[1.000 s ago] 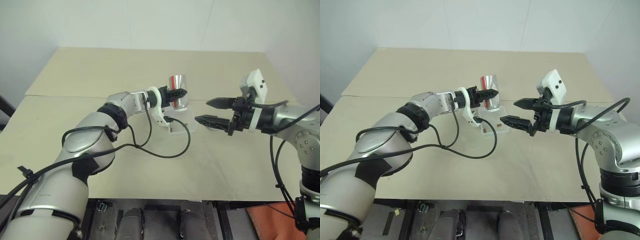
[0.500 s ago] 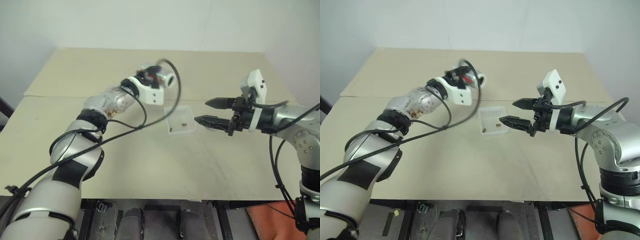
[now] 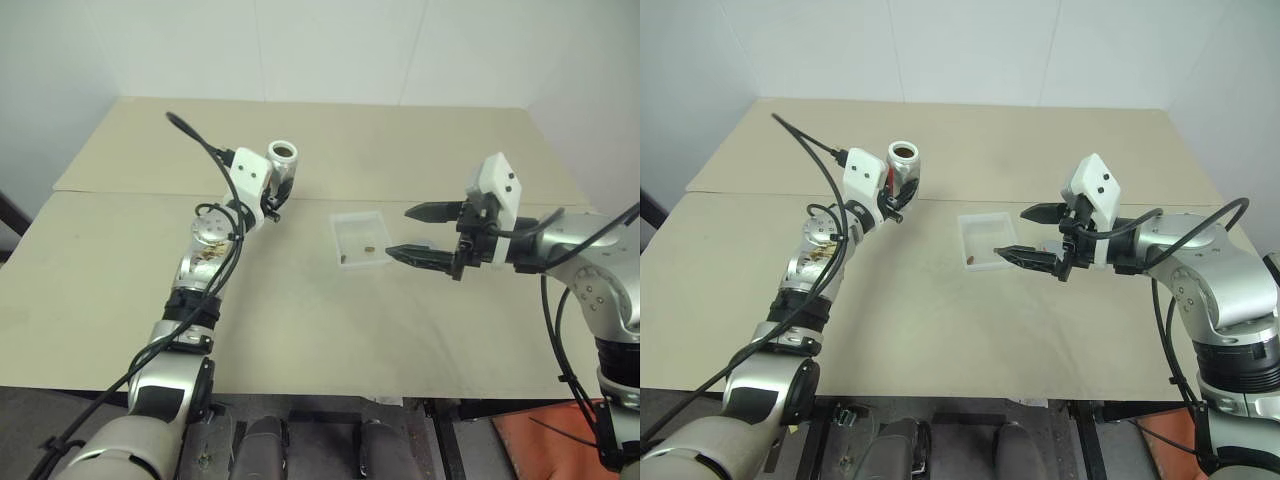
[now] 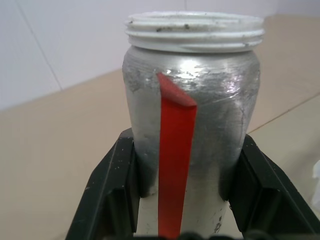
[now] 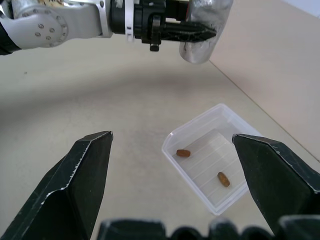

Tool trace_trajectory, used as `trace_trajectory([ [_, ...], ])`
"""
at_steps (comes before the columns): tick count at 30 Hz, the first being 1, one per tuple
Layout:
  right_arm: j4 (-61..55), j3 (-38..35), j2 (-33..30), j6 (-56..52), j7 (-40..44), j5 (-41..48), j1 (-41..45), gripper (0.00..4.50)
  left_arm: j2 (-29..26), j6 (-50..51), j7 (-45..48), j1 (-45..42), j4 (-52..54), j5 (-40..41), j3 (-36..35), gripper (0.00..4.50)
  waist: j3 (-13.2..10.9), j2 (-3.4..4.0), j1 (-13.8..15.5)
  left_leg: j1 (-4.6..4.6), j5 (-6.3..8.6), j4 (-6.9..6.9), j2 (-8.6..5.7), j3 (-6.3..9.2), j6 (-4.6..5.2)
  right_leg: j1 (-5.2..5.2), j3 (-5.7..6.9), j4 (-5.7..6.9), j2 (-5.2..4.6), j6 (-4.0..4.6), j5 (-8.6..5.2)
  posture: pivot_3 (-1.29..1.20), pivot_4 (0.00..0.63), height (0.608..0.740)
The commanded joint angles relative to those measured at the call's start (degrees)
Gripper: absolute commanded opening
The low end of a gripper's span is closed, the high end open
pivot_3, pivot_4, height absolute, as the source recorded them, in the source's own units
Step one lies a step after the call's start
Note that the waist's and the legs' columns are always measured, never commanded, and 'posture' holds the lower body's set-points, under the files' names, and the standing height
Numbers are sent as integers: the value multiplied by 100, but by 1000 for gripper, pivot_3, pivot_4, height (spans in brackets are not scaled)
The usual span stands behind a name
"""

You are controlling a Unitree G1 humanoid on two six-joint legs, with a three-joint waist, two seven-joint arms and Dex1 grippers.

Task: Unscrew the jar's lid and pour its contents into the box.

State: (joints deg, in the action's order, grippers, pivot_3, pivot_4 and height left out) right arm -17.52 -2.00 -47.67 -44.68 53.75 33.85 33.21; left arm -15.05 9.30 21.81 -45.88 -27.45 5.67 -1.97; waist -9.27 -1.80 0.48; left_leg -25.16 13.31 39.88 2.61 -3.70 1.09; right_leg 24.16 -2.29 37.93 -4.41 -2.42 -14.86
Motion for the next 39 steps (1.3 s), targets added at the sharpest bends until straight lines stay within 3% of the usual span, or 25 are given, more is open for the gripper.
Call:
trace_trajectory([
  [1,-165,-103,-90,201,61,-49,21,4456,153,132,-157,252,361,270,-268,1952,0,0,5,2,0,0,0,1,0,0,0,0,0,0,0,0,150,740],
  [13,-231,-142,-72,188,100,-31,1,4456,672,-1201,-590,622,-407,32,-221,1952,0,0,23,5,-1,0,-2,1,-1,-3,-2,-17,-2,1,0,0,150,740],
  [23,-366,-202,-59,133,48,31,-77,4456,725,-1544,-561,758,-741,-126,-41,1952,0,0,25,6,0,-1,-3,1,-1,-5,-1,-19,-2,1,0,0,150,740],
  [31,-382,-178,-41,148,14,44,-55,4500,645,-1267,-371,960,-352,-96,0,4484,0,0,21,6,-1,-1,-2,1,-1,-4,-1,-19,-1,1,0,0,150,740],
  [39,-453,-168,-35,169,-11,55,-101,4500,293,-579,30,1670,909,-60,180,4484,1,1,4,7,0,-2,-1,1,-1,-4,-2,-19,-1,1,0,0,150,740],
])
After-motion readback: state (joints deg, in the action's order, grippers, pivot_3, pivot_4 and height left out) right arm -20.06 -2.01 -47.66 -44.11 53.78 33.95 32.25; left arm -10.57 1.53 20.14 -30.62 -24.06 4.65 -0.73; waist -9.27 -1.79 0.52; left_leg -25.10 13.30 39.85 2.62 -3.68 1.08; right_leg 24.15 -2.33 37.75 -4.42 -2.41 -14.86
